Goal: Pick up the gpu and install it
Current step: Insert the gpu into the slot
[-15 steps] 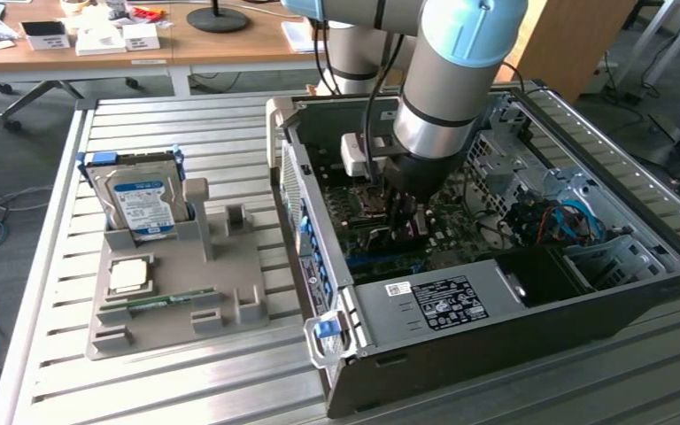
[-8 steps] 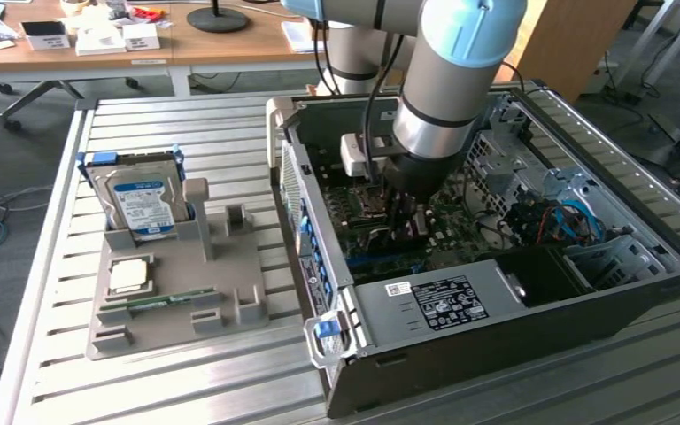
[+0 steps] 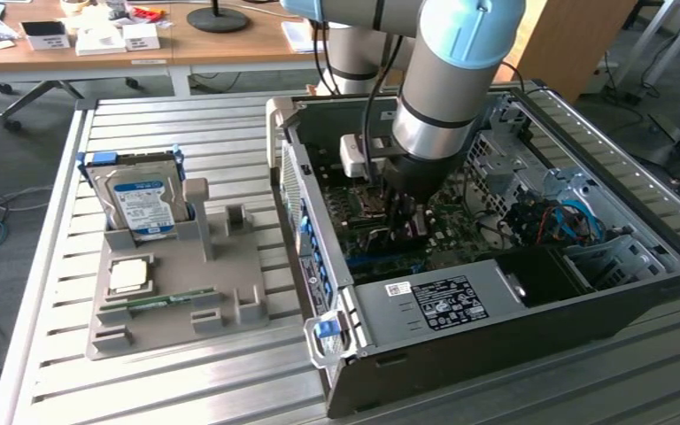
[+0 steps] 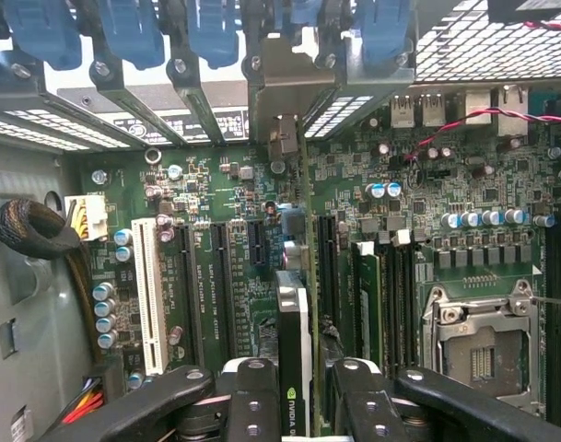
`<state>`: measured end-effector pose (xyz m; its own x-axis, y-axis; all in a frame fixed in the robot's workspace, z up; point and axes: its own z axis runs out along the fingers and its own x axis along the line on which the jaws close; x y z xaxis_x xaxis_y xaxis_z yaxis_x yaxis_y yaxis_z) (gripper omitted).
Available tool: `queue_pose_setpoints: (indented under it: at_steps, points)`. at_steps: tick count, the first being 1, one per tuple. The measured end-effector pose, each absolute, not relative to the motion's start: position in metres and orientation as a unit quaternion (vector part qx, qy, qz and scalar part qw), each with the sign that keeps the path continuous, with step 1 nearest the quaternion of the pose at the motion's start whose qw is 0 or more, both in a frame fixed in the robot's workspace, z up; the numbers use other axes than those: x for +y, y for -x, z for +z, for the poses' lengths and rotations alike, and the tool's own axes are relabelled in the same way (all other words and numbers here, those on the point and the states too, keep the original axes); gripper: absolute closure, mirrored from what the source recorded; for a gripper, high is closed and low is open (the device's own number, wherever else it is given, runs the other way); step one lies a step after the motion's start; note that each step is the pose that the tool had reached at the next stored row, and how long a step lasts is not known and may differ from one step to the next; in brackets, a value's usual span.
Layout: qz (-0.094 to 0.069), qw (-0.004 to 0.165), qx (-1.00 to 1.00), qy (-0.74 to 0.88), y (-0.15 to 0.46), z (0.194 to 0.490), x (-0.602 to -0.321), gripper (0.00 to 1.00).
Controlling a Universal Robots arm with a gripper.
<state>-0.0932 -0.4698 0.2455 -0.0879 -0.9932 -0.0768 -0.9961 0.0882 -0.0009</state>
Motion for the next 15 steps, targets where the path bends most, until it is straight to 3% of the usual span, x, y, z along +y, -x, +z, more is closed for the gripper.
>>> queue_pose_setpoints:
  at_steps: [15]
  points:
    - [0.026, 0.029, 0.737, 0.675, 0.0934, 0.2447, -0.4698, 0.73]
